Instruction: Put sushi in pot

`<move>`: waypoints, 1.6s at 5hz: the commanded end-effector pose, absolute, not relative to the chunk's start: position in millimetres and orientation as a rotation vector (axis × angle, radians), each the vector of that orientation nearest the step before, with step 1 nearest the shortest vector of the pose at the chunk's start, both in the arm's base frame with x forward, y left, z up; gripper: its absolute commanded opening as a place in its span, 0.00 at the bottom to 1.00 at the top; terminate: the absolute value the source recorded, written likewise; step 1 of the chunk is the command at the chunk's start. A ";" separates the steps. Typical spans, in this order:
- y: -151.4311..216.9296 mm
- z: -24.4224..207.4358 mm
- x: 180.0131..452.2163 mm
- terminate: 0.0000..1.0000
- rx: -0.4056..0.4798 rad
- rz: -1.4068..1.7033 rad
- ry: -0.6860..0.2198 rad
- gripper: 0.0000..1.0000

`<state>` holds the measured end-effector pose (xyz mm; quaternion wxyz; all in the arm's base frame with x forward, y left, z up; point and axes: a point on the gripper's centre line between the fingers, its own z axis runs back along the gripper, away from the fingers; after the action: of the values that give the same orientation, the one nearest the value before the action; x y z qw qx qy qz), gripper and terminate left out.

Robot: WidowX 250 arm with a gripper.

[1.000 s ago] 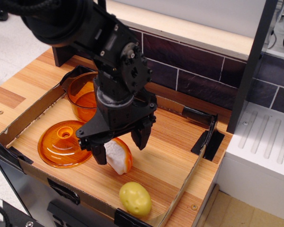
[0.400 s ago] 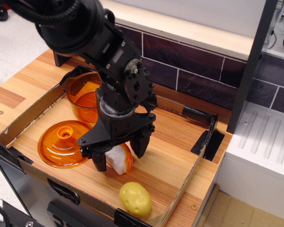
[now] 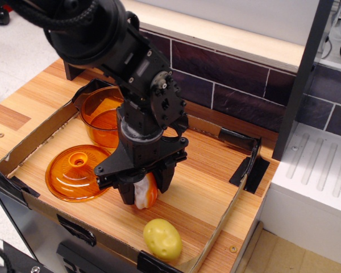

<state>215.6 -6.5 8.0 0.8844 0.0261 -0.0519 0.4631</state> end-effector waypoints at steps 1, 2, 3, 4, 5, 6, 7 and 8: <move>-9.2 61.3 245.1 0.00 -0.055 1.001 -0.198 0.00; 0.5 87.6 260.1 0.00 -0.095 1.040 -0.152 0.00; 13.6 91.4 270.3 0.00 -0.065 1.067 -0.178 0.00; 39.1 86.5 276.2 0.00 -0.032 1.094 -0.176 0.00; 55.3 81.1 275.4 0.00 -0.019 1.082 -0.131 0.00; 74.2 73.8 281.9 0.00 -0.003 1.102 -0.095 0.00; 85.7 68.1 286.5 0.00 0.010 1.119 -0.097 0.00; 88.0 60.2 291.0 0.00 0.022 1.113 -0.069 0.00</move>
<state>284.5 87.6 47.0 0.8490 0.0156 -0.0070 0.5281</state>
